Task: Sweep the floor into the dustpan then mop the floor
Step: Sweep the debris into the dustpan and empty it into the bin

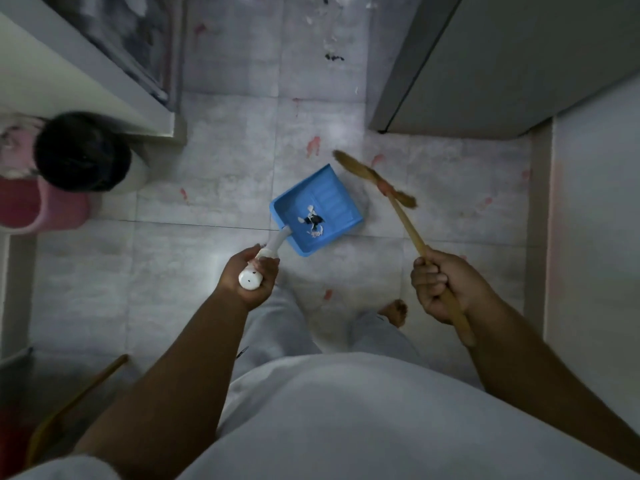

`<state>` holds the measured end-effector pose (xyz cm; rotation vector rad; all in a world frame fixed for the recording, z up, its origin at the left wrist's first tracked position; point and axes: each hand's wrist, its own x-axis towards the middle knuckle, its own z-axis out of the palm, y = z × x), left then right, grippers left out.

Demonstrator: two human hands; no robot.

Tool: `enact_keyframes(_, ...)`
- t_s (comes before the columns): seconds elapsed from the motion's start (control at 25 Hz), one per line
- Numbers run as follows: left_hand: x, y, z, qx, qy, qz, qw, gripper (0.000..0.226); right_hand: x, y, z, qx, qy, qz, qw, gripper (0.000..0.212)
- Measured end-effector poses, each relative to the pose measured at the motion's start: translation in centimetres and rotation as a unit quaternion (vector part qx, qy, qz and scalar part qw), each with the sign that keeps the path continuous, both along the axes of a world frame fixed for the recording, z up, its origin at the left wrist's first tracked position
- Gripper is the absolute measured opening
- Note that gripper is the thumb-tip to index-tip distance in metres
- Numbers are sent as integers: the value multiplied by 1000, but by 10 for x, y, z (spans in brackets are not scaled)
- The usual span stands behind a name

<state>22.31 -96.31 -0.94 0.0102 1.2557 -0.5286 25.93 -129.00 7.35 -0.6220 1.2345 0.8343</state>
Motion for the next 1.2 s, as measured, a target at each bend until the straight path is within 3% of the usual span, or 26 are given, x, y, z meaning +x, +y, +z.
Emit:
enact_keyframes(0.16, 6, 60, 11, -12, -11, 29, 999, 30, 29, 67, 4, -46, -11, 62, 997, 36)
enact_keyframes(0.6, 78, 243, 42, 7, -20, 35, 999, 21, 135, 242, 24, -35, -62, 55, 996, 33)
enact_keyframes(0.88, 167, 267, 47, 25, -12, 54, 998, 30, 218, 250, 29, -18, -73, 39, 996, 33)
enact_keyframes(1.2, 330, 272, 51, 31, 1, 37, 999, 21, 374, 241, 3, -8, -29, 49, 998, 32)
